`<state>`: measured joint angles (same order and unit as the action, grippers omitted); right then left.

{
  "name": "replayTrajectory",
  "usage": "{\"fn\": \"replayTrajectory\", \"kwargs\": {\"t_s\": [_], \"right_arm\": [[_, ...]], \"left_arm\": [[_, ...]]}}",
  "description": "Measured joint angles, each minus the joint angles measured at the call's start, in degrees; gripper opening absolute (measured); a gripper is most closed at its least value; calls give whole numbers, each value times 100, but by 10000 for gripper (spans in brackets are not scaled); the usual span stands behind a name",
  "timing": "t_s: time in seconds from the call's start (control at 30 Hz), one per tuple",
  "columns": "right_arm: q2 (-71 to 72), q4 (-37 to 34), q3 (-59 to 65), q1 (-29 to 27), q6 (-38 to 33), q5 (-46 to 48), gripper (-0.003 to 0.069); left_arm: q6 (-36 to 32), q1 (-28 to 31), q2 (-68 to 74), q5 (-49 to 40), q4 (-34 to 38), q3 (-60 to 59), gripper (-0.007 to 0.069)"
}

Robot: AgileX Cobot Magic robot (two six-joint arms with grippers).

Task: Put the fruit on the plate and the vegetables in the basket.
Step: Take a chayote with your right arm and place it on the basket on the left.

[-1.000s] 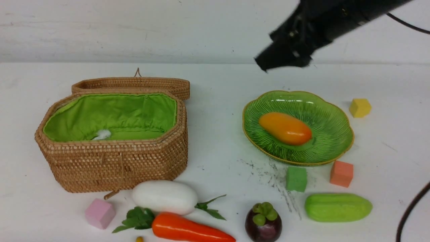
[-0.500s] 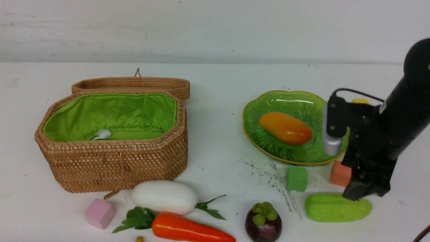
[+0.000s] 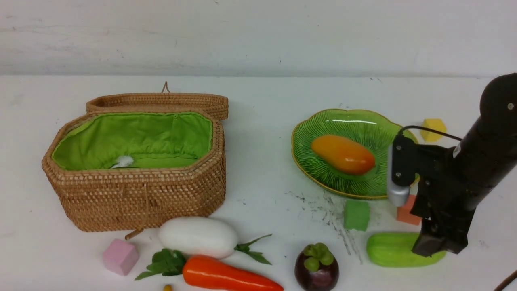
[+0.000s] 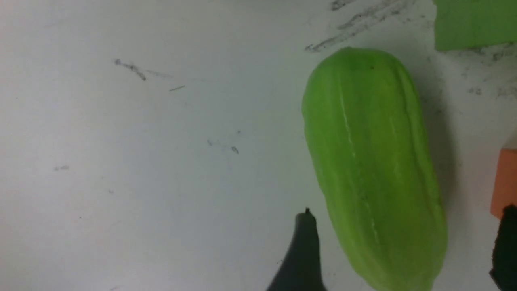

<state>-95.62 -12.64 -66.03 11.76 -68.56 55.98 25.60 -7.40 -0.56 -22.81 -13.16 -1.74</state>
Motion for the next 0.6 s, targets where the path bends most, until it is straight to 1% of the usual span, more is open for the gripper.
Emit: {"fn": "replayTrajectory", "kwargs": {"t_s": [0.2,0.5,0.57,0.6], "right_arm": [[-255,46,0,0,-21,-23,594],[-909,-13,0,0,-151,-296,590],[-1025,-42,0,0,-151,-251,570],[-1064,-49,0,0,-151,-199,545]], "left_arm": [[0,0,0,0,0,0,239],[0,0,0,0,0,0,239],[0,0,0,0,0,0,239],[0,0,0,0,0,0,239]]}}
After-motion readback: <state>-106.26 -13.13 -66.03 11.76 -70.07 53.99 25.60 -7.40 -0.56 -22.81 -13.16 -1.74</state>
